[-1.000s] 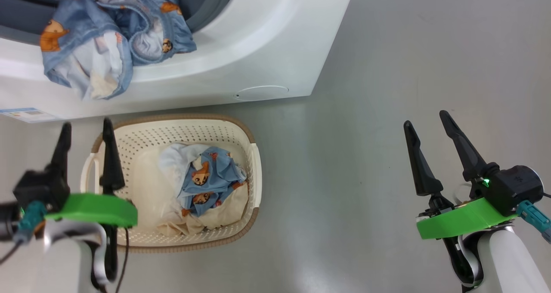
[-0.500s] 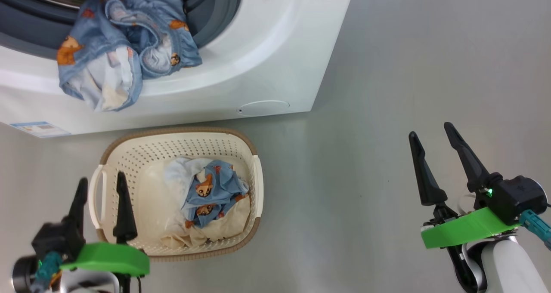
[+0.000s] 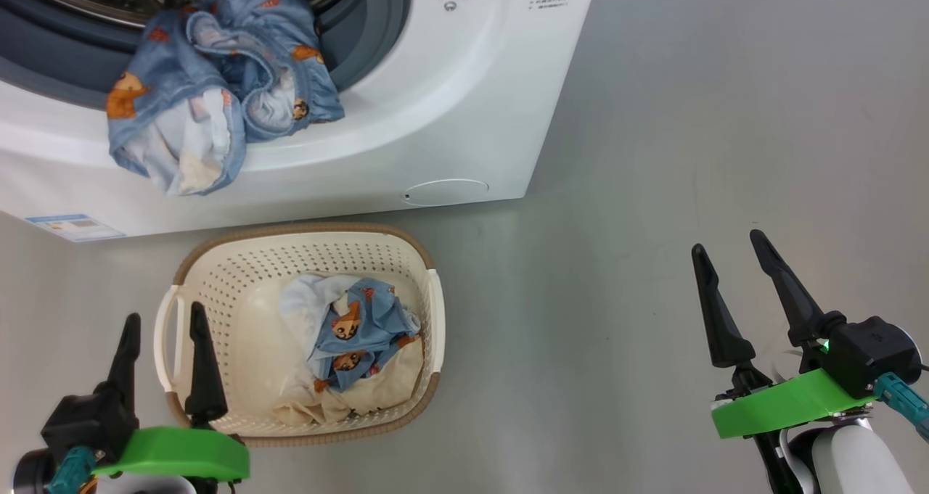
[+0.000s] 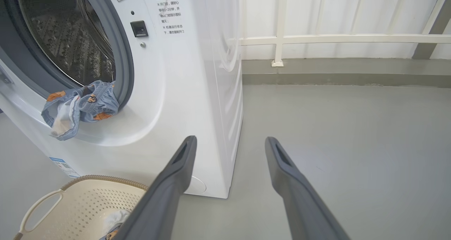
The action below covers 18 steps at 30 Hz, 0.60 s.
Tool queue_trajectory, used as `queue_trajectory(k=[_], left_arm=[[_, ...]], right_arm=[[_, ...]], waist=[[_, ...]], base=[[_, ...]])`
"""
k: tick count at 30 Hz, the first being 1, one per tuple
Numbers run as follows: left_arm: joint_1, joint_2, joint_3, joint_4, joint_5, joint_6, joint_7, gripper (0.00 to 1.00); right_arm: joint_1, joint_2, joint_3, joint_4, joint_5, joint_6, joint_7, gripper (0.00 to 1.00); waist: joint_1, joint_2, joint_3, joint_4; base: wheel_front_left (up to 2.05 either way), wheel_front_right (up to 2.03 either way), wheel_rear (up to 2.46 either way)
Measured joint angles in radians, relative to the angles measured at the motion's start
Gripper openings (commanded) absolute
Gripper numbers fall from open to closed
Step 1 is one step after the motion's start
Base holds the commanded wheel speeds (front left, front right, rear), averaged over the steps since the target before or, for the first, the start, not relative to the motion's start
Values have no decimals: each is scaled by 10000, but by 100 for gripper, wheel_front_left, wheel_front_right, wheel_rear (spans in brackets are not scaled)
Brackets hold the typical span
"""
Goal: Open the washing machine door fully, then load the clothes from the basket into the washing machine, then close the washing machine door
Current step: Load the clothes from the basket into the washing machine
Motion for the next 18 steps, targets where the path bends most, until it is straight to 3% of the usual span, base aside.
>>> queue_trajectory(k=[18], left_arm=[[-379, 238, -198, -215, -31, -4, 422, 100]], right_arm=[[-11, 173, 54, -67, 2, 0, 0, 100]], waist=[[0, 0, 494, -303]], base=[[0, 0, 0]])
